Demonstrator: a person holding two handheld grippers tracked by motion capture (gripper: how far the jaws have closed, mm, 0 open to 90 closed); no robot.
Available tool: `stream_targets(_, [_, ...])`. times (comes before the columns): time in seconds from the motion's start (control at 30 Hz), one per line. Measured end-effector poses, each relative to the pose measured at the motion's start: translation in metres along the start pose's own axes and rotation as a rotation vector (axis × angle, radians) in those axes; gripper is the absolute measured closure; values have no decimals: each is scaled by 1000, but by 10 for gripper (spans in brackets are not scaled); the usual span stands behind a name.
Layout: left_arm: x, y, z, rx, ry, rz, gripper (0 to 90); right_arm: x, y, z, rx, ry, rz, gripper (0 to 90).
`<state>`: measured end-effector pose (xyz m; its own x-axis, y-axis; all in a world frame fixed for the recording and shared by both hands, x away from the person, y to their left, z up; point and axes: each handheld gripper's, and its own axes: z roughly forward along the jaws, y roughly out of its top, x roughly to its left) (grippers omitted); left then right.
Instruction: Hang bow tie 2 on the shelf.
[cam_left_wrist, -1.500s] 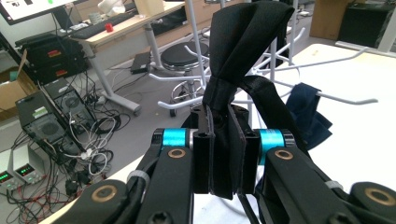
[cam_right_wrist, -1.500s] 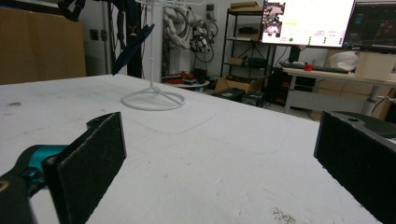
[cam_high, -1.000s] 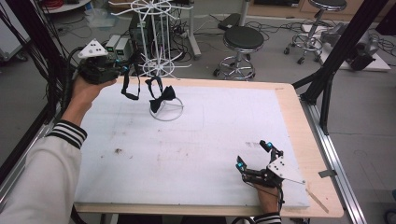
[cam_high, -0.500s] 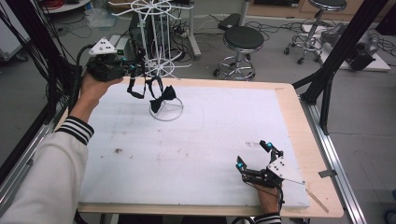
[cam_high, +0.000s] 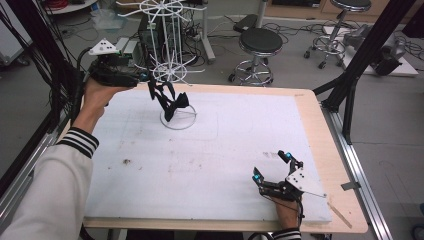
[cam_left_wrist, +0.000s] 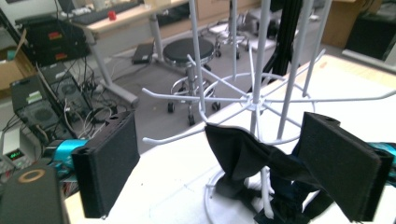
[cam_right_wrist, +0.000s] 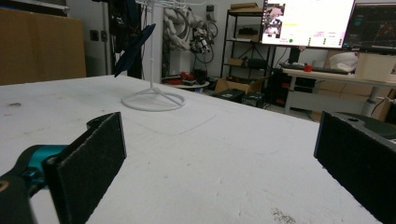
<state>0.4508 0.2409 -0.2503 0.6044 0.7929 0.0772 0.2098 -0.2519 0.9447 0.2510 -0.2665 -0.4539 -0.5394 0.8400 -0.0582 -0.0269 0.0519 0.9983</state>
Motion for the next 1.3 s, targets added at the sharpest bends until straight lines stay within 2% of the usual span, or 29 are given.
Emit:
stream_targets(0.13, [0,-4,-7,-13,-36,-8,113,0,0,0,4,2,-7,15])
stream_targets(0.23, [-2,-11,-15,-54,-65,-16,112,1,0,1,7,3,-11,15])
stream_targets(0.47, [-9,-29,-34,-113,-92,-18,112,0,0,1,6,1,-6,15])
stream_targets(0.67, [-22,-50,-51,-171,-113,19,123,1,0,1,7,2,-11,15])
stream_targets(0.73, [-26,-58,-57,-187,-133,10,123,1,0,1,6,-1,-14,15])
stream_targets(0.8, [-32,-67,-62,-199,-139,19,112,2,0,1,9,-2,-14,15])
stream_targets(0.87, [-39,-77,-67,-207,-137,27,60,2,0,1,9,-5,-16,15])
stream_targets(1.0, [-52,-99,-77,-229,-153,36,17,2,0,1,9,-6,-25,15])
stream_targets(1.13, [-63,-123,-85,-246,-180,31,17,2,1,1,11,-7,-23,15])
stream_targets(1.2, [-68,-135,-88,-245,-176,43,17,2,0,1,14,-12,-14,15])
stream_targets(1.3, [-71,-152,-92,-271,-178,20,17,2,0,1,12,-14,-14,15])
